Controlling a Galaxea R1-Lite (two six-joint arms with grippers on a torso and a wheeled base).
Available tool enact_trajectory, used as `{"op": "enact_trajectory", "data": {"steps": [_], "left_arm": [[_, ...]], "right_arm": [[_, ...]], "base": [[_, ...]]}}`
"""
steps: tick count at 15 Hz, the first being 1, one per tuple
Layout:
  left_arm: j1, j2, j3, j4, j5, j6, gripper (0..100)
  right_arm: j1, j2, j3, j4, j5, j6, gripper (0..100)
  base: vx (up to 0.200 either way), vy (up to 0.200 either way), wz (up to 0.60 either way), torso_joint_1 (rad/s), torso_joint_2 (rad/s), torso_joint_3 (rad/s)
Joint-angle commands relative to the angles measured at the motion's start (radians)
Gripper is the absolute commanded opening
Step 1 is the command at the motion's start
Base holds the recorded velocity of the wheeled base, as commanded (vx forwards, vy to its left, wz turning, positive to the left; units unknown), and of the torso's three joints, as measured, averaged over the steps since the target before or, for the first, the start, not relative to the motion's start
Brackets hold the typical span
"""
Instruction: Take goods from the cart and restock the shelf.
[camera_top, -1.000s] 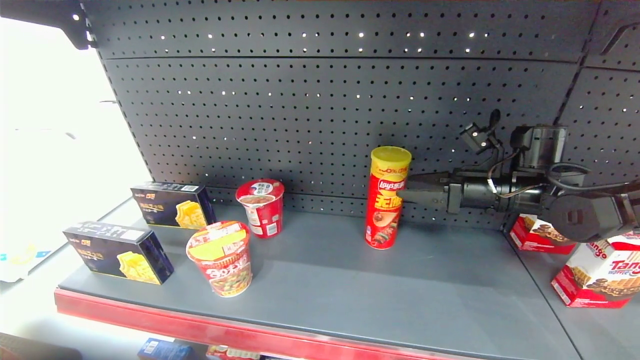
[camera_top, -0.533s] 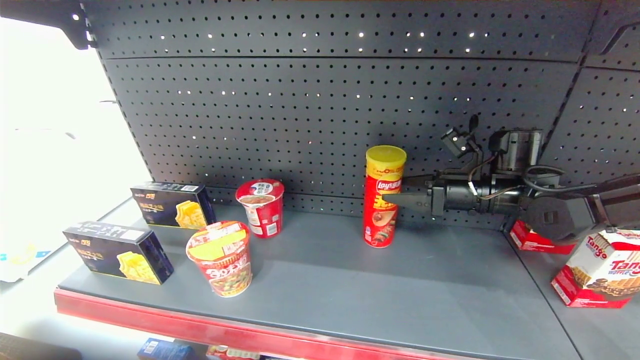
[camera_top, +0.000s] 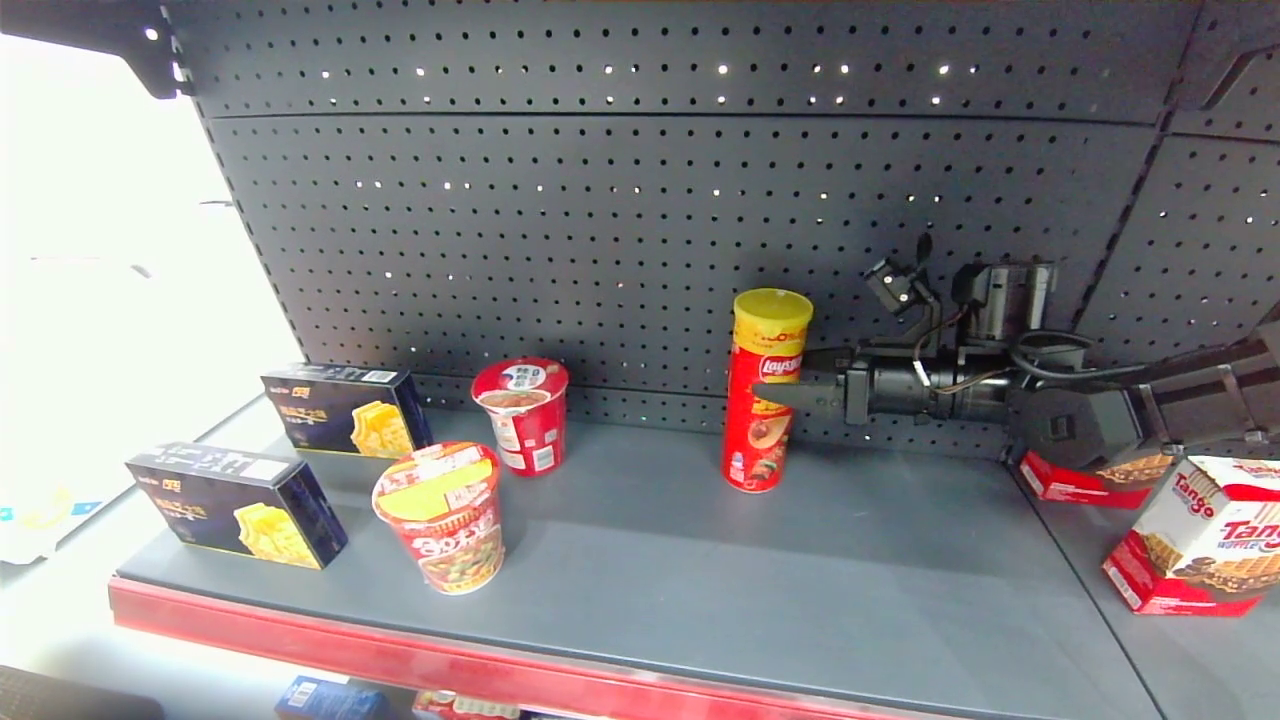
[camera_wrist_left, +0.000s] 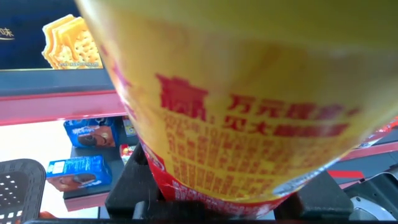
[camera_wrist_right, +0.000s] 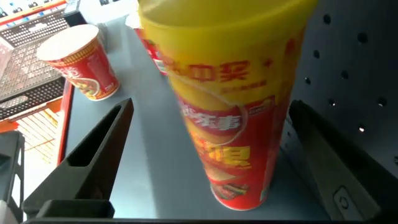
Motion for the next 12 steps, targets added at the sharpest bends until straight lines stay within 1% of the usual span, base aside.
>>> {"op": "enact_trajectory", "data": {"steps": [1, 5, 8, 10, 12], "left_arm": [[0.000, 0.000, 0.002, 0.001, 0.000, 0.000, 0], [-0.001, 0.000, 0.026, -0.001, 0.000, 0.000, 0], [0.000, 0.000, 0.026, -0.001, 0.000, 0.000, 0], [0.000, -0.006, 0.029, -0.001, 0.001, -0.016, 0], [0.005, -0.010, 0.032, 0.001, 0.003, -0.019, 0]], "right_arm": [[0.002, 0.025, -0.008, -0.001, 0.000, -0.001, 100], [0.016, 0.054, -0.015, -0.002, 0.000, -0.001, 100], [0.019, 0.075, -0.022, -0.007, 0.000, -0.001, 100], [0.024, 0.095, -0.030, -0.009, 0.000, -0.001, 100], [0.024, 0.118, -0.036, -0.012, 0.000, -0.001, 100]], "base": [[0.000, 0.000, 0.00, 0.000, 0.00, 0.000], [0.000, 0.000, 0.00, 0.000, 0.00, 0.000], [0.000, 0.000, 0.00, 0.000, 0.00, 0.000], [0.000, 0.000, 0.00, 0.000, 0.00, 0.000], [0.000, 0.000, 0.00, 0.000, 0.00, 0.000]]}}
